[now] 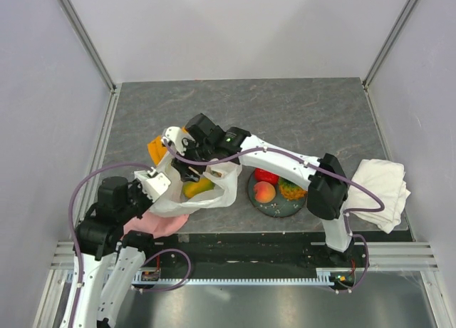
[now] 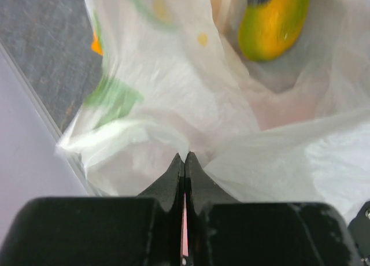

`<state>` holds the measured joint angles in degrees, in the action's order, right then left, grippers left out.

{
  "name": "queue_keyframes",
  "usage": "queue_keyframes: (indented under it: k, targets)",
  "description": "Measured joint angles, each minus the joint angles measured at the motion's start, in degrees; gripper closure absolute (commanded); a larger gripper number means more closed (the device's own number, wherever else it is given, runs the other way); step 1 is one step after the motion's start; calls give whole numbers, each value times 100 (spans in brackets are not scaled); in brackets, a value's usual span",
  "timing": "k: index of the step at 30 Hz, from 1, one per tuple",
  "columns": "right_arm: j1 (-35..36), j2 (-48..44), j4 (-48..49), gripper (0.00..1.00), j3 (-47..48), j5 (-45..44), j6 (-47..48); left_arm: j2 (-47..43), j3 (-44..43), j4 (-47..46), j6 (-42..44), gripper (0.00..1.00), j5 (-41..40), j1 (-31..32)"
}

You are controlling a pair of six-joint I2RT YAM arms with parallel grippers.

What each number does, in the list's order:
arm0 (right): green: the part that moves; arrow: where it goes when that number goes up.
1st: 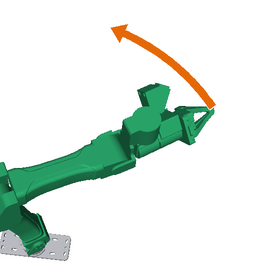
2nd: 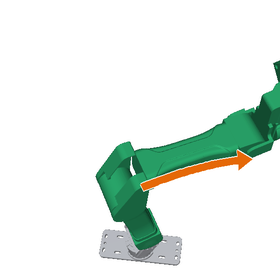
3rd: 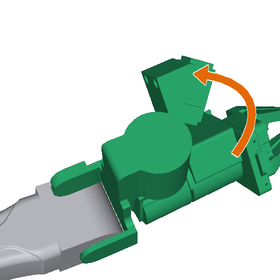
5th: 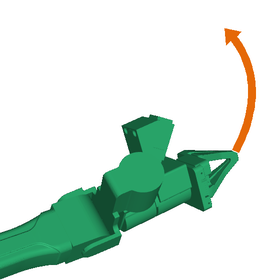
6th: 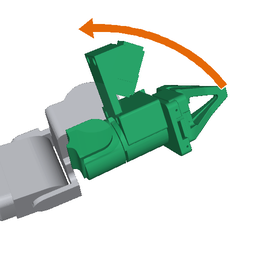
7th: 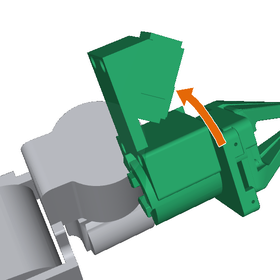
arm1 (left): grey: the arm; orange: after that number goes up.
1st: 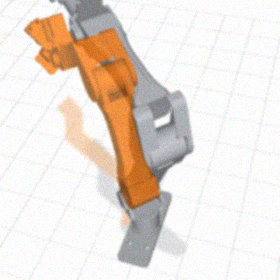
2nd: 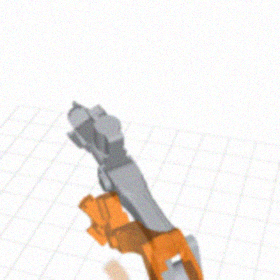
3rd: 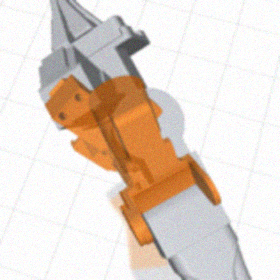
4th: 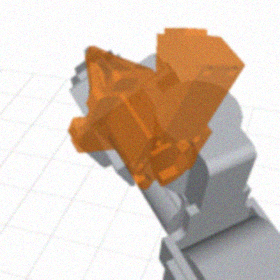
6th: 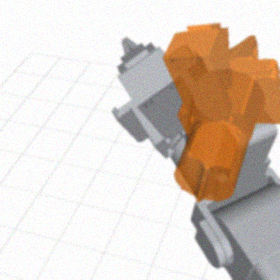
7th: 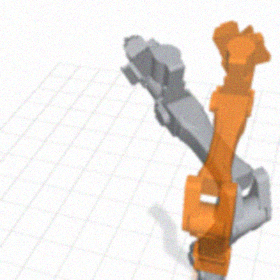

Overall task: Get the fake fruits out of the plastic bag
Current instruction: Adjust the plastic bag at the center of the board.

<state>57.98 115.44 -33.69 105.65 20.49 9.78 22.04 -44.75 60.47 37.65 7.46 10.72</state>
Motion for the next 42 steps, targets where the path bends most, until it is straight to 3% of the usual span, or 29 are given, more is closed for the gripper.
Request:
queue_keyframes:
  k: [8, 20, 29, 36, 42]
  targets:
    - [-160, -404, -219, 37, -922, -109, 249, 17, 299, 229, 258, 98, -258, 0]
    - [-339, -94, -192, 40, -1043, 70, 688, -411, 529, 424, 254, 98, -409, 0]
    - [-22, -918, -22, 42, -3222, -138, 1152, -35, 254, 374, 413, 99, 669, 0]
    - [-92, -1434, 437, 43, -3324, -175, 1325, -7, 308, 372, 1023, 99, 1290, 0]
    - [-114, -1523, 566, 43, -2833, 173, 1755, 17, 315, 367, 1222, 99, 1543, 0]
